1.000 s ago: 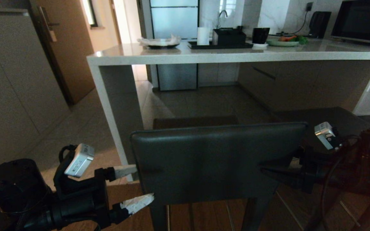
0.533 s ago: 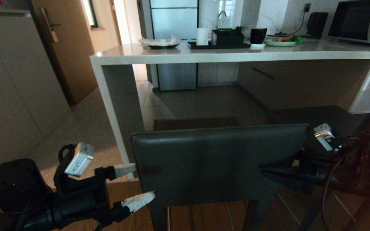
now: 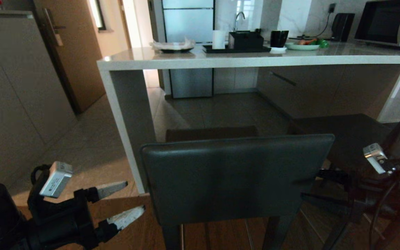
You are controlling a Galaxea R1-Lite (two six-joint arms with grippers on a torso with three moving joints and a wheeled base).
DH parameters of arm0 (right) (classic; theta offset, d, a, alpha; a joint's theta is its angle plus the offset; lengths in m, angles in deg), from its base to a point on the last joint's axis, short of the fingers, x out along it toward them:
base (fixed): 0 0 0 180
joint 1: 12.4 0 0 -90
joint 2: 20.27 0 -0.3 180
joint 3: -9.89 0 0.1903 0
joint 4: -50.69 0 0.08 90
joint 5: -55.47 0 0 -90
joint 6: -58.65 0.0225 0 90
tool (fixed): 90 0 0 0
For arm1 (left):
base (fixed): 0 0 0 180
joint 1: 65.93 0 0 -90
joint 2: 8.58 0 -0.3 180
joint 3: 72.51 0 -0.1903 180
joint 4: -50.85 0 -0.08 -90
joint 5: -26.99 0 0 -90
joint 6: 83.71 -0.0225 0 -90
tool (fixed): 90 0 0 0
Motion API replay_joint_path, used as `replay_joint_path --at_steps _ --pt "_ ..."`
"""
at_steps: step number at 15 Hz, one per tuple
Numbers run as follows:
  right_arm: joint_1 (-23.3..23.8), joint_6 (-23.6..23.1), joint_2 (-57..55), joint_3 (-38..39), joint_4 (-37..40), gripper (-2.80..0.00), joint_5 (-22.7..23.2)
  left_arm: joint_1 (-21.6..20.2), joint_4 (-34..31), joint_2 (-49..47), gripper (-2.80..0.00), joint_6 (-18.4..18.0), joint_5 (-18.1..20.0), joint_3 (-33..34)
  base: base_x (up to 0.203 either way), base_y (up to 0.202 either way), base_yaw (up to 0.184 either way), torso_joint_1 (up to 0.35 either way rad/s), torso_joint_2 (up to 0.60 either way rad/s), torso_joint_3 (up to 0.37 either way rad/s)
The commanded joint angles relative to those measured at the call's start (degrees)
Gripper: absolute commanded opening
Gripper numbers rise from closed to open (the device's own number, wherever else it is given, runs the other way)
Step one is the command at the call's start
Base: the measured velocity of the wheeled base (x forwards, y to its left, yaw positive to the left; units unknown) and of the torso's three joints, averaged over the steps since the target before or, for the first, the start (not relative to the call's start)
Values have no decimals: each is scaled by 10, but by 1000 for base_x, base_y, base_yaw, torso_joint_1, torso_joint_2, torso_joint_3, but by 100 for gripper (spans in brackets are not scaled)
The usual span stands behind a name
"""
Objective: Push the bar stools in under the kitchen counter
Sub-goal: Pull the gray chair out from under the dining table, then push the gray chair back under the dining table
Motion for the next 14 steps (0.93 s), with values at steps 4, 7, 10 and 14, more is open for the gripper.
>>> replay_joint_path --at_steps 4,7,10,14 --pt "138 4 87 43 -6 0 5 -102 4 86 0 3 -10 9 0 0 0 0 0 0" --pt "173 71 198 48 -4 0 3 -163 -5 161 0 5 -17 9 0 0 0 0 0 0" --pt "182 190 306 45 23 0 -63 -177 -35 219 0 3 -65 9 0 0 0 0 0 0" --pt "185 212 330 33 75 0 -284 -177 -69 231 0 1 -224 -1 0 0 0 0 0 0"
